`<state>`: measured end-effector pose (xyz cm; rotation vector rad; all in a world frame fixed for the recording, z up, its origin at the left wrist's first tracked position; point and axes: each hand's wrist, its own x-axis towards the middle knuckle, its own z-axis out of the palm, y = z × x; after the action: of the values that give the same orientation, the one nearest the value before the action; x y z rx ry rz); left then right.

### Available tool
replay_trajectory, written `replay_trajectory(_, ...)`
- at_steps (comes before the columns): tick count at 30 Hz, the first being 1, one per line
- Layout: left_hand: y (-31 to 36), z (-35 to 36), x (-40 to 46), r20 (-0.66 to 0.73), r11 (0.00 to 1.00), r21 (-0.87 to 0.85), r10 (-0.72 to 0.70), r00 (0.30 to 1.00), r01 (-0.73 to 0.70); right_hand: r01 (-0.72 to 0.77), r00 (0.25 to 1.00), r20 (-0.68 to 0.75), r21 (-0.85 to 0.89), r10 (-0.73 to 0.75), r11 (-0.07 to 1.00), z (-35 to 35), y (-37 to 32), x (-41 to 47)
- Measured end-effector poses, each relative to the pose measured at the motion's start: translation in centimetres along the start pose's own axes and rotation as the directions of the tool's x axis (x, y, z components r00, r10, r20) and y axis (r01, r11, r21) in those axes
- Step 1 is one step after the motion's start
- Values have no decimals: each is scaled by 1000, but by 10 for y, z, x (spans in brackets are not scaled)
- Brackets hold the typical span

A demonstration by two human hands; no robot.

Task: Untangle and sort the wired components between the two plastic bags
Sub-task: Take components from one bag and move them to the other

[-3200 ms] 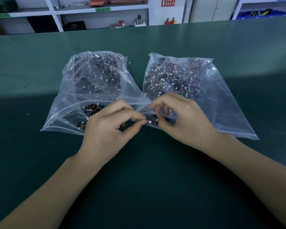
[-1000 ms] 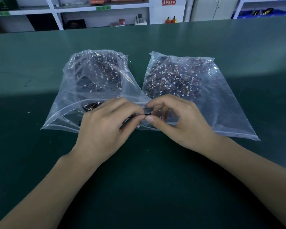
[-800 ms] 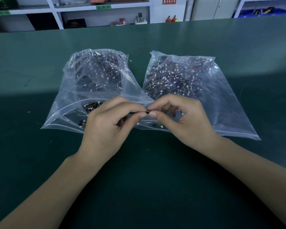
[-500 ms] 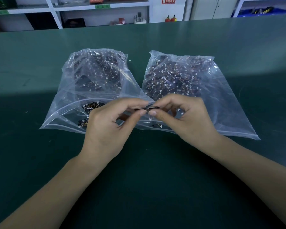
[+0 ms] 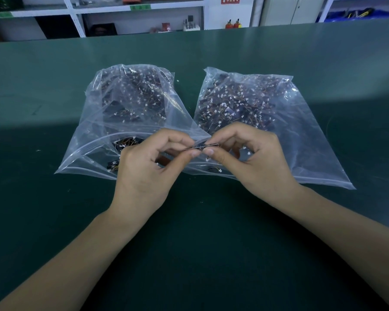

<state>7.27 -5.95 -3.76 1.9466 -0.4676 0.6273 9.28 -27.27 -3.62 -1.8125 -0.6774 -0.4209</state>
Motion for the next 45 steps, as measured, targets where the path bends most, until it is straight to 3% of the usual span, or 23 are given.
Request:
replay_trajectory(35,-1,-1,1,15,994,58,89,996,-90,-8,999,54,29,6,1000,-1,4,1)
replay_trajectory(40,-1,-1,1,-8,992,100,80,997,-79,-4,997,81,-56,9,998,-4,5,3)
replay_trajectory(45,-3,-8,5,-62,983,156,103,993,-92,112,965,260,-471,17,875,-7,10,2)
